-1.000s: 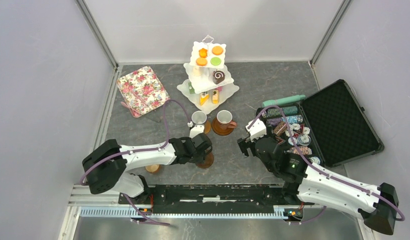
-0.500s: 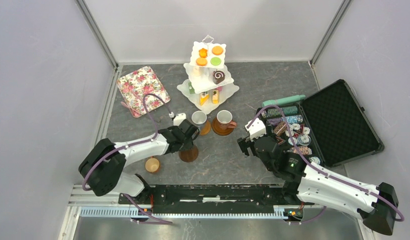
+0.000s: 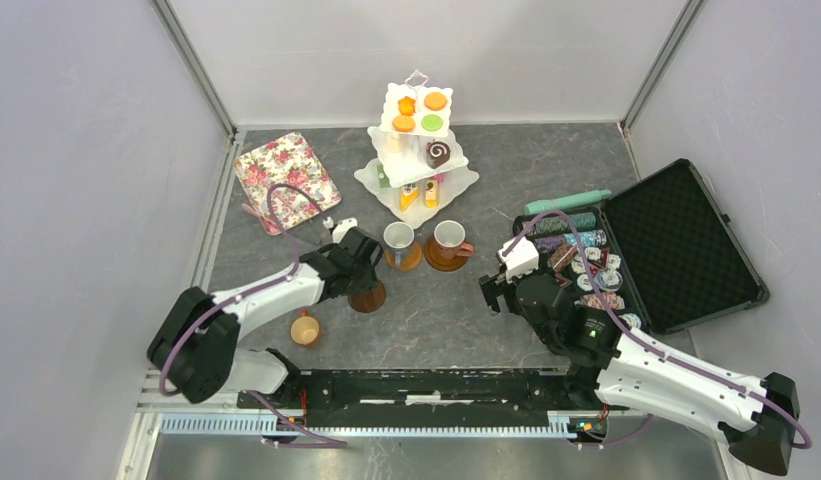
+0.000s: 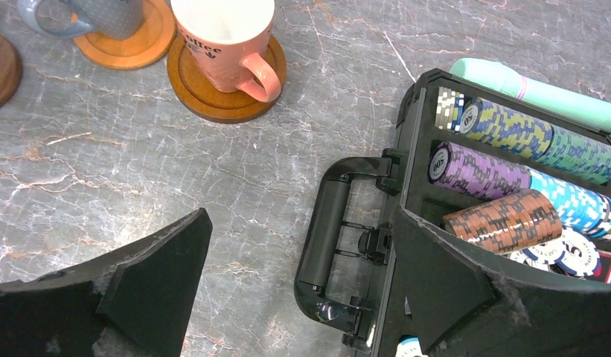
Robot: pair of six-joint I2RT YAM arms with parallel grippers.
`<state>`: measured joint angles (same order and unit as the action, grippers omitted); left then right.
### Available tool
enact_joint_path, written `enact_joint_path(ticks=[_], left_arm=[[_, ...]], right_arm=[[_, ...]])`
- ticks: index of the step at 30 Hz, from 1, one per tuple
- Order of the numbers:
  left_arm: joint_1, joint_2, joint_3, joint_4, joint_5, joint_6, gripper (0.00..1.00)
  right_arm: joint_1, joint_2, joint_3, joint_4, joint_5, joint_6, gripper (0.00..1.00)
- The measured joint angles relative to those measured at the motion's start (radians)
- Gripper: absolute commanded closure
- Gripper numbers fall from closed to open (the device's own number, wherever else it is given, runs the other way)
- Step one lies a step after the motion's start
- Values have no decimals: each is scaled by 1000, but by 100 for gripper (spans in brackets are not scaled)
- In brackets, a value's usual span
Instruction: Serve the afternoon tea
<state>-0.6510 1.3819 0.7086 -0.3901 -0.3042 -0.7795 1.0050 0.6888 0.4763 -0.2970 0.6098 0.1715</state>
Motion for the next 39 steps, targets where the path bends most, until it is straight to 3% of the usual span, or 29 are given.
enact_joint_path(ticks=[6,18,39], left_arm=[[-7,-72,-55,3,37,0,57],[37,122,41,140,45,0,64],[196,315,239,159,43,69,69]], right_arm=[[0,-16,0,-2,-17,25,2],[0,-47,-9,-20,-25,42,2],[-1,-33,-23,-28,-7,44,2]])
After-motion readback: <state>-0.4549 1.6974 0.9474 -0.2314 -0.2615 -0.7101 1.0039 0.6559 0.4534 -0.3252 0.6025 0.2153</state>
